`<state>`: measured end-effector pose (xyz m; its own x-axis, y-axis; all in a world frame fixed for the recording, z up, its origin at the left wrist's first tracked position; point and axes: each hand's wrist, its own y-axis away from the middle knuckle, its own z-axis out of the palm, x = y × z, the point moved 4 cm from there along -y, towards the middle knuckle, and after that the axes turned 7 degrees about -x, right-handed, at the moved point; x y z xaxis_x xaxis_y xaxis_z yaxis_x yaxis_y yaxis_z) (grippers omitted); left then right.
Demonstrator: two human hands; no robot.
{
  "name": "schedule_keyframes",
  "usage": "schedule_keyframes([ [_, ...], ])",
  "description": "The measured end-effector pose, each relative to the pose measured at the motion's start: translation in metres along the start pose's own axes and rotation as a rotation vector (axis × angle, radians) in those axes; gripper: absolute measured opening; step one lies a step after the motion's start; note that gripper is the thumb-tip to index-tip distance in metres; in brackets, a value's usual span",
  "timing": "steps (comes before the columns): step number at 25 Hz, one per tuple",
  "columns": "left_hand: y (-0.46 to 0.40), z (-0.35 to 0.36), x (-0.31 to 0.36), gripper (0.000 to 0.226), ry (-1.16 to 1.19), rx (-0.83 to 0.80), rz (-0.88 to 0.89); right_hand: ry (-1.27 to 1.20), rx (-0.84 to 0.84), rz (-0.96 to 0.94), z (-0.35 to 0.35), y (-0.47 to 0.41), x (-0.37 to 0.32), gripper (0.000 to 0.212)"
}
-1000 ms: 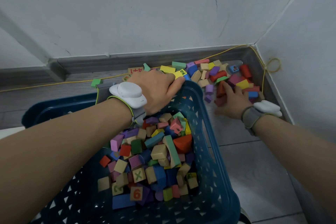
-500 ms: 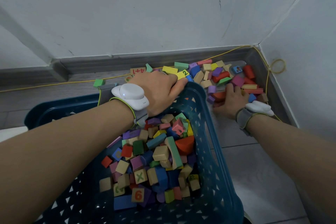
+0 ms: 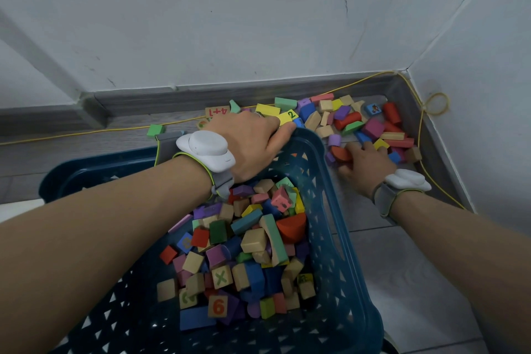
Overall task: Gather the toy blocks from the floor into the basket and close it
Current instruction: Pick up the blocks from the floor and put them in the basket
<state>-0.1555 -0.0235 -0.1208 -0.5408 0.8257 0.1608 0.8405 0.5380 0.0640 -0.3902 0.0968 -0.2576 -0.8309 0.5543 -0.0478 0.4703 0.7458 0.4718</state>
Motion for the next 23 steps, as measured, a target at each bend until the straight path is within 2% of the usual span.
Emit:
schedule_keyframes([
  [3, 0.000, 0.000, 0.001, 0.056, -0.003, 0.001, -0.009, 0.038, -0.022, -0.020, 0.004, 0.000, -0.003, 0.060],
  [6, 0.000, 0.000, 0.001, 0.056, 0.005, -0.002, -0.008, 0.031, -0.012, -0.046, 0.009, -0.002, -0.004, 0.051],
  [9, 0.001, -0.001, 0.000, 0.055, 0.009, -0.002, -0.006, -0.063, -0.004, -0.040, 0.013, -0.005, -0.002, 0.041],
  [16, 0.000, 0.001, 0.000, 0.056, 0.011, -0.010, -0.002, -0.351, 0.140, 0.054, 0.011, 0.000, 0.013, 0.039],
  [18, -0.001, 0.001, 0.001, 0.056, 0.012, -0.029, -0.001, -0.576, 0.159, 0.105, 0.006, 0.005, 0.014, 0.040],
  [20, -0.001, 0.000, 0.000, 0.056, 0.008, -0.040, -0.002, -1.070, 0.123, 0.104, -0.015, 0.015, 0.003, 0.036],
  [22, -0.001, 0.000, 0.000, 0.055, -0.001, -0.050, 0.003, -1.529, -0.009, -0.007, -0.056, 0.034, -0.018, 0.029],
  [23, 0.000, -0.001, 0.001, 0.055, 0.002, -0.051, 0.001, -1.640, -0.116, -0.105, -0.082, 0.049, -0.031, 0.024],
])
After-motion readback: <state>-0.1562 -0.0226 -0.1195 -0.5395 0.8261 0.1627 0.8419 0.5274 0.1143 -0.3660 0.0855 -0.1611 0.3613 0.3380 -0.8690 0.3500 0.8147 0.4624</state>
